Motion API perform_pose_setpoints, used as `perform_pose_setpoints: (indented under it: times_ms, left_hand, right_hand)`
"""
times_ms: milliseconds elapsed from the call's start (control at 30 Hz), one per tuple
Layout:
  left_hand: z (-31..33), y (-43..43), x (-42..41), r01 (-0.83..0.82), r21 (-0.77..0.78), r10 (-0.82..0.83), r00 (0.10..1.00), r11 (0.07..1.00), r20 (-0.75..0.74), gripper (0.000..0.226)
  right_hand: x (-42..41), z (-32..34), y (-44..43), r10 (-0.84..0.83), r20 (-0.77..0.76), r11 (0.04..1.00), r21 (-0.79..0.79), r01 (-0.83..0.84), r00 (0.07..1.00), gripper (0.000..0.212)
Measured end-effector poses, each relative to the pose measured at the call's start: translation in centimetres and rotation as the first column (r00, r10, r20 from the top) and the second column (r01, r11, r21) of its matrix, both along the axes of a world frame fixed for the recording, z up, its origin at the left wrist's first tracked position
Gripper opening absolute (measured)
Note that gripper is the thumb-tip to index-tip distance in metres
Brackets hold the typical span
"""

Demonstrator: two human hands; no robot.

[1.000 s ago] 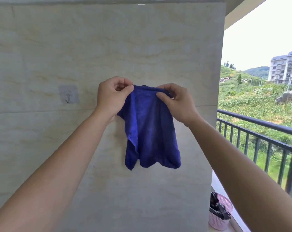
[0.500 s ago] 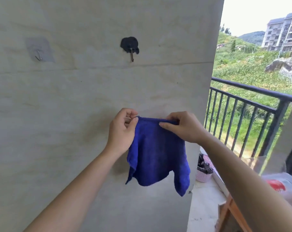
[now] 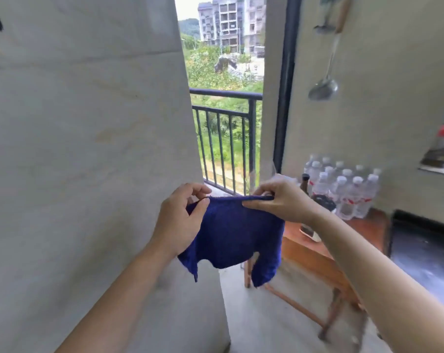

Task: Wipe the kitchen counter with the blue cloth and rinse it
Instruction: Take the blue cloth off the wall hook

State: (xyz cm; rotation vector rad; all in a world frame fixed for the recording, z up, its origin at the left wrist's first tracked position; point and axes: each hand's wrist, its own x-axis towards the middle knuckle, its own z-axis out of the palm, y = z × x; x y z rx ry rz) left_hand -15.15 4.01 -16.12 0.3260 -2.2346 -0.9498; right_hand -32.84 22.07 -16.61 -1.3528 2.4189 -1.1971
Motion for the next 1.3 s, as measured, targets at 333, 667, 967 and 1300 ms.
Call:
perform_pose_setpoints:
  times_ms: [333,667,967,1300]
  left_hand:
    - [-6.1,17.2,-7.7,0.61,0.144,-0.622,0.78,0.779,0.059,0.024]
    - [-4.8,45.5,-4.2,0.908,0.091,-0.912,0.403,0.409,0.077,0.022]
    - [-8.2,79.6,7.3,0.999,0.008,-0.974,-0.046,-0.045,0.224,0.033]
    - [-13.3,103.0,16.7,0.843,-0.294,-0.877,-0.355,-0.45,0.325,0.047]
  right_hand:
    - [8.0,-6.7,25.5,-0.546,0.202,0.811,0.371,0.453,0.813,0.032]
    - [24.9,-9.9,52.5,-0.898,0.135,0.438,0.348,0.828,0.418,0.031]
    - [49.2,-12.0,76.7,-0.984,0.023,-0.158,0.326,0.932,-0.175,0.012]
    - [65.5,-14.7,91.1,-0.797,-0.127,-0.58,0.433,0.69,-0.59,0.008]
